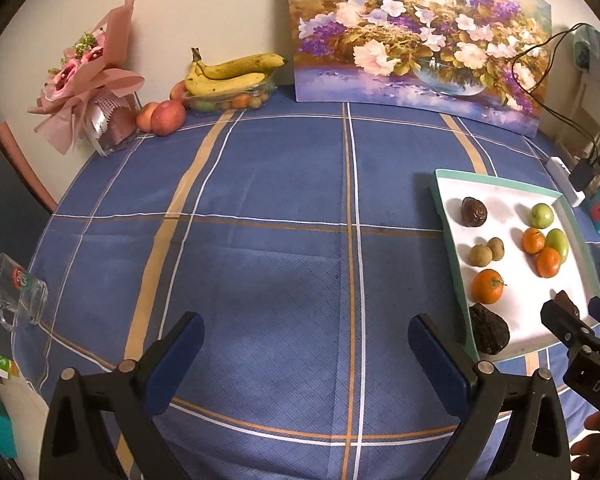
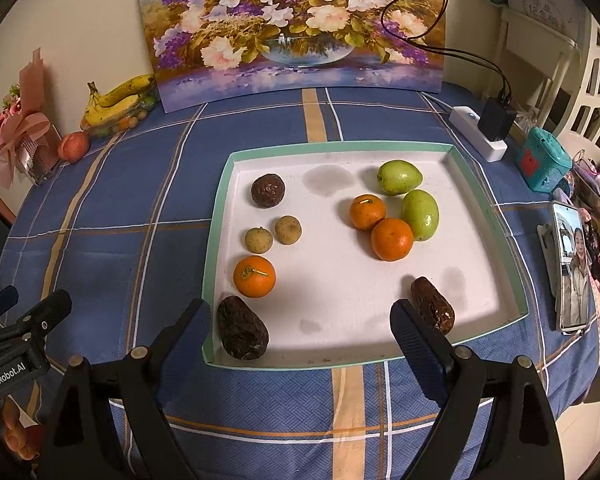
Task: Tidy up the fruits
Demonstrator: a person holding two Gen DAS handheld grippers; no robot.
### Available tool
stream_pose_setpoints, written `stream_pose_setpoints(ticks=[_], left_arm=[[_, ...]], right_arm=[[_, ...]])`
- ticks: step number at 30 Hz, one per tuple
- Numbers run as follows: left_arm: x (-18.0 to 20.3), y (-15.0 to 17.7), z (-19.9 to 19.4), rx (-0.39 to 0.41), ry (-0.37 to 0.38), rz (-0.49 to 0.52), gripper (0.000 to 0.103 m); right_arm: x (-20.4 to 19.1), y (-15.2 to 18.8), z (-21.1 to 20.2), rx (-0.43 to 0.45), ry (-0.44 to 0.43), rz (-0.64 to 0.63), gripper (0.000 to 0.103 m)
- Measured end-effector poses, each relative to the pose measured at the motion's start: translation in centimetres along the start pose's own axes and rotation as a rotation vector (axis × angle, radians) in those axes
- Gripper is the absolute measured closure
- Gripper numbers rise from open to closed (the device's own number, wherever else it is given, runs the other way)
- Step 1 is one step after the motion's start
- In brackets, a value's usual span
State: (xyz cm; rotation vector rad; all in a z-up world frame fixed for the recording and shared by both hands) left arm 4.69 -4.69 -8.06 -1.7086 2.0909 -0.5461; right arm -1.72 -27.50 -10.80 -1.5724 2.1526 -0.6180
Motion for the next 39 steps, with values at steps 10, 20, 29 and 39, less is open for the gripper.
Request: stream_pose_setpoints(ticks=[10,20,29,39], left_arm=[[0.47,0.16,0.05,-0.012,0.008,0.015,0.0],[0.47,0.21,0.05,-0.015,0.009,0.012,0.0],[0.48,0.34,0.06,-0.021,0.007,0.008,0.0],[0.36,0.38,0.1,-0.027,0.011,0.008,0.0]], right_arm=[[0.0,0.1,0.07,0.0,-0.001,-0.006,0.012],[0.0,0.11,0.06,-0.004,0.001,-0.008,0.012],[0.06,0.18,0.07,-0.006,0.002,-0.008,0.012],[0.29,0.26,0.17,-0.008,0.002,-0.012,0.012]])
Point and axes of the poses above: each gripper's, at about its wrist camera, not at the fingertips, and z roughly the way its jaws point, x to its right, y to its underside, the point moved 9 cm from there along z, roughly the way its jaws point
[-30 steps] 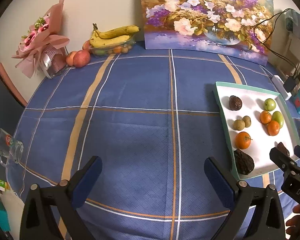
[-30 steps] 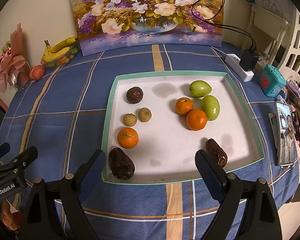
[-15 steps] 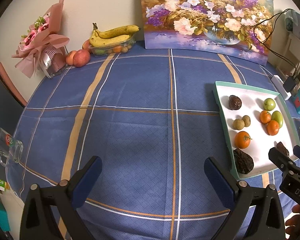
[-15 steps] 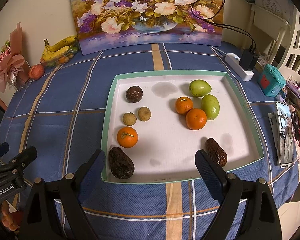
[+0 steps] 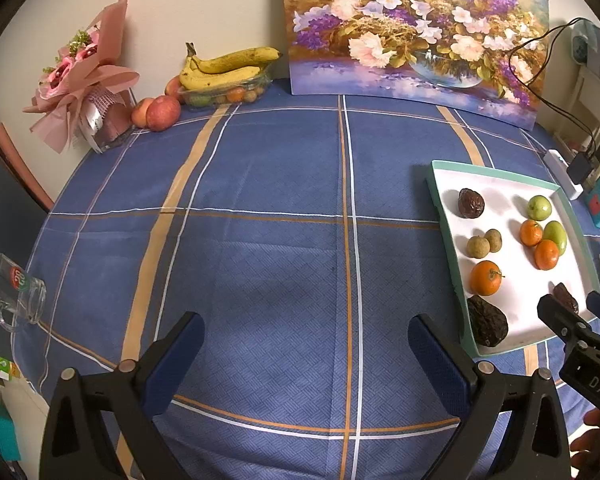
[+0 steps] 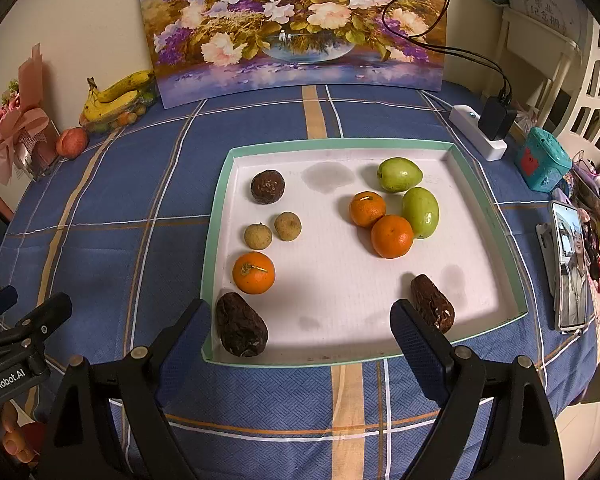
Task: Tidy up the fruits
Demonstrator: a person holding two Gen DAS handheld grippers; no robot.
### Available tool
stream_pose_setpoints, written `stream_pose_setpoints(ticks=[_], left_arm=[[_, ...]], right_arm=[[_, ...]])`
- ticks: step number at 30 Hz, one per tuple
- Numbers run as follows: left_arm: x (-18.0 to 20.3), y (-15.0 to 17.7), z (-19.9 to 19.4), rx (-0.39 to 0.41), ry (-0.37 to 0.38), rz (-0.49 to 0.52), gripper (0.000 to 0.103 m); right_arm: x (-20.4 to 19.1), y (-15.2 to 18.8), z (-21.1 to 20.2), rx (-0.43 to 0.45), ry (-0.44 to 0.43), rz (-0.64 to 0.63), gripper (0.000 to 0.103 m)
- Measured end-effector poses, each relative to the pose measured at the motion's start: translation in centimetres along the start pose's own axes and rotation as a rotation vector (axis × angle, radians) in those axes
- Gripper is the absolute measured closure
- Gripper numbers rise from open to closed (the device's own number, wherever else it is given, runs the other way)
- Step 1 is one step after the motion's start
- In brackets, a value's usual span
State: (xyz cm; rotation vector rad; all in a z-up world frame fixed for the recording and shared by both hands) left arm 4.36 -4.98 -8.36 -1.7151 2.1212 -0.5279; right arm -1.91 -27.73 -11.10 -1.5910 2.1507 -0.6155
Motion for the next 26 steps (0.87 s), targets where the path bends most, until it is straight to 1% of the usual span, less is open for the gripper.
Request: stream_pose_setpoints(ticks=[26], left_arm=[[-0.57,0.2,0.05,-0.011,-0.013,-0.013,0.0]], right_arm=[[0.32,0.04,0.14,-0.008,0.016,0.01,0.012]])
Point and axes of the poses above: each gripper's, at about its wrist camera, not at the fingertips, and z roughly the way its jaws point, x to its right, y to its underside, the point moved 9 cm from there along z, roughly the way its jaws point
